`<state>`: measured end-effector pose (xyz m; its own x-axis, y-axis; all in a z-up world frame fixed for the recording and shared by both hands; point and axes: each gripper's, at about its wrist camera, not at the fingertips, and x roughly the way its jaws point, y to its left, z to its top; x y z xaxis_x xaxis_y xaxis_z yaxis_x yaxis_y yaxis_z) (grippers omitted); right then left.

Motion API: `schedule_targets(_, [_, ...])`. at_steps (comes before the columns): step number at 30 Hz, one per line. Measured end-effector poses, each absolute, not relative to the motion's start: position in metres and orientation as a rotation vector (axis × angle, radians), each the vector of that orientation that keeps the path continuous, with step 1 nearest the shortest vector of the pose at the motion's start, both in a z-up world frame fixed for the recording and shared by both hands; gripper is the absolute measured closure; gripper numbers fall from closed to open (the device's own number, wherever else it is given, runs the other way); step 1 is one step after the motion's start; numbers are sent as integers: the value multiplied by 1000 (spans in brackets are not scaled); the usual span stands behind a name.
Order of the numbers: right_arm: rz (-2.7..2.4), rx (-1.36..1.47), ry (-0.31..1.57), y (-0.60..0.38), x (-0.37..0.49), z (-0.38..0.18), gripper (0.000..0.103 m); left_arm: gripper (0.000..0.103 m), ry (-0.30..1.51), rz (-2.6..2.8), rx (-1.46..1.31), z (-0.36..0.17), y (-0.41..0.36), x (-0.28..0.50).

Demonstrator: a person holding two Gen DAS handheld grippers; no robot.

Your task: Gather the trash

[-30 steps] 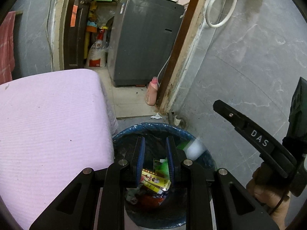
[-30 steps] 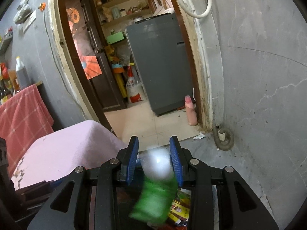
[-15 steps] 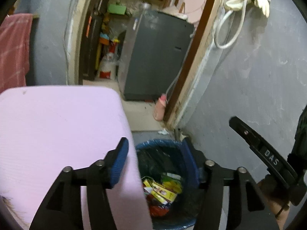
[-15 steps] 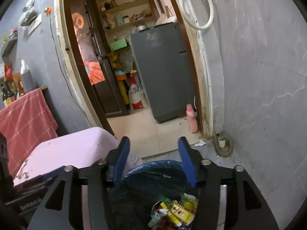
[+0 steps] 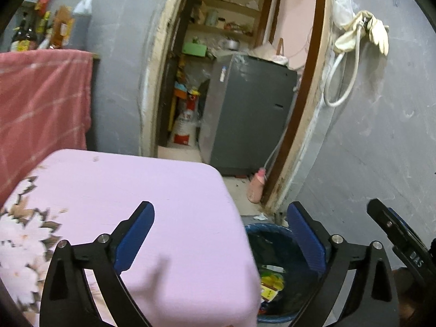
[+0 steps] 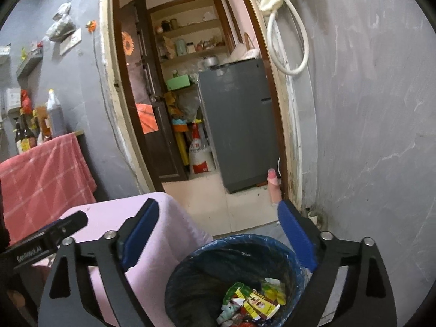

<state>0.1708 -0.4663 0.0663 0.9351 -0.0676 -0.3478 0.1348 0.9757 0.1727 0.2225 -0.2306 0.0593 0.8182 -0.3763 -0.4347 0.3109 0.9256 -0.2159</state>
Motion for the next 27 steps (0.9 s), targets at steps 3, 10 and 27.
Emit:
schedule_targets(3, [-103,172,342,-455,158,71,0,4,459,-352,-143,67,-214,209])
schedule_targets(10, [-100,150,328,-430,120,76,0,3,410,-340,-108,78,-189,167])
schedule_targets(27, [-107,125,295,-375,21,79,0,2,385,-281,-78,66,-127,71])
